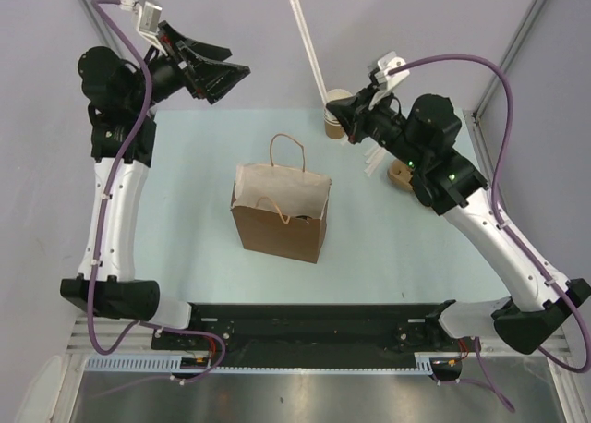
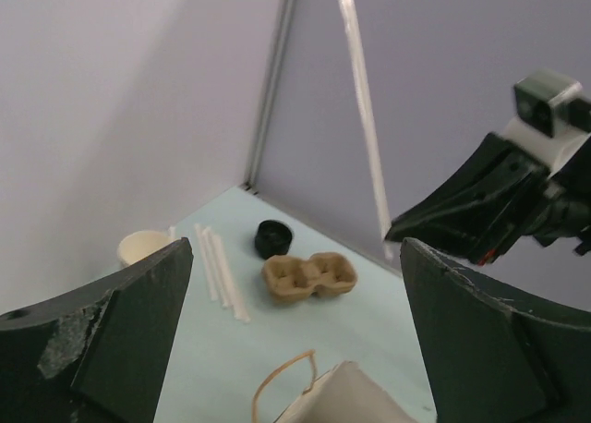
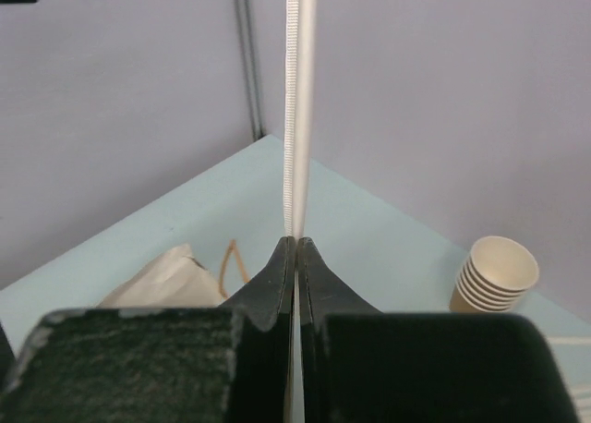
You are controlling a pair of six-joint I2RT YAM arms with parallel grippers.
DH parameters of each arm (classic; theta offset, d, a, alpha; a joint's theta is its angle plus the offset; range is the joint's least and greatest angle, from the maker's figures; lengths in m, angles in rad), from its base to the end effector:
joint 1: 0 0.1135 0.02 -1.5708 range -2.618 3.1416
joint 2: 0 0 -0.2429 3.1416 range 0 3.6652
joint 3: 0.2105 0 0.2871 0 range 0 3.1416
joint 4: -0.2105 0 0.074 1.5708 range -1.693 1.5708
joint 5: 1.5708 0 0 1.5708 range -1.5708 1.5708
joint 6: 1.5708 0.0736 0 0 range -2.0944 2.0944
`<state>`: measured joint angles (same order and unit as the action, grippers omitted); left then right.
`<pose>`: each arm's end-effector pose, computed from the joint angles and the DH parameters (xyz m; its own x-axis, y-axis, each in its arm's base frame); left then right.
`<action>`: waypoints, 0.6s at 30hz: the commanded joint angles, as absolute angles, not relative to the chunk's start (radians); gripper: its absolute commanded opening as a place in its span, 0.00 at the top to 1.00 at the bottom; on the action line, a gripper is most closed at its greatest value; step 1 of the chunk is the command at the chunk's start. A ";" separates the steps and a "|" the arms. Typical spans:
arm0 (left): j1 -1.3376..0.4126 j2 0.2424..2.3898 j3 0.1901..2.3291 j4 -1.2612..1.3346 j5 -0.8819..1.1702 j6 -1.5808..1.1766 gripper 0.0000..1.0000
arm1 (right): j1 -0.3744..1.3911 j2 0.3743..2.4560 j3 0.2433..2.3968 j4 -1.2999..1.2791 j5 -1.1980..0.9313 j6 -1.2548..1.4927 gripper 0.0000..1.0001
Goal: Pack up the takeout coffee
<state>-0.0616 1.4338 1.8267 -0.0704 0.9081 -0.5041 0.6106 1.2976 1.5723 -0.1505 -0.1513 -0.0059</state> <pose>0.3322 -0.0786 0.5548 -0.1018 -0.2915 -0.9512 0.8394 0.4880 -0.2393 0.2837 0.2121 0.4995 0.1056 0.0668 -0.9922 -0.6887 0.7246 -0.0245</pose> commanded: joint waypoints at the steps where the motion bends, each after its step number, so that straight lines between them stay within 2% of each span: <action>1: -0.101 1.440 1.818 0.185 0.963 -0.711 0.01 | 0.679 1.275 1.555 -0.118 -0.100 -0.081 1.00; 18: -0.202 1.505 1.818 0.330 0.940 -0.859 0.10 | 0.839 1.298 1.546 -0.057 -0.048 -0.074 1.00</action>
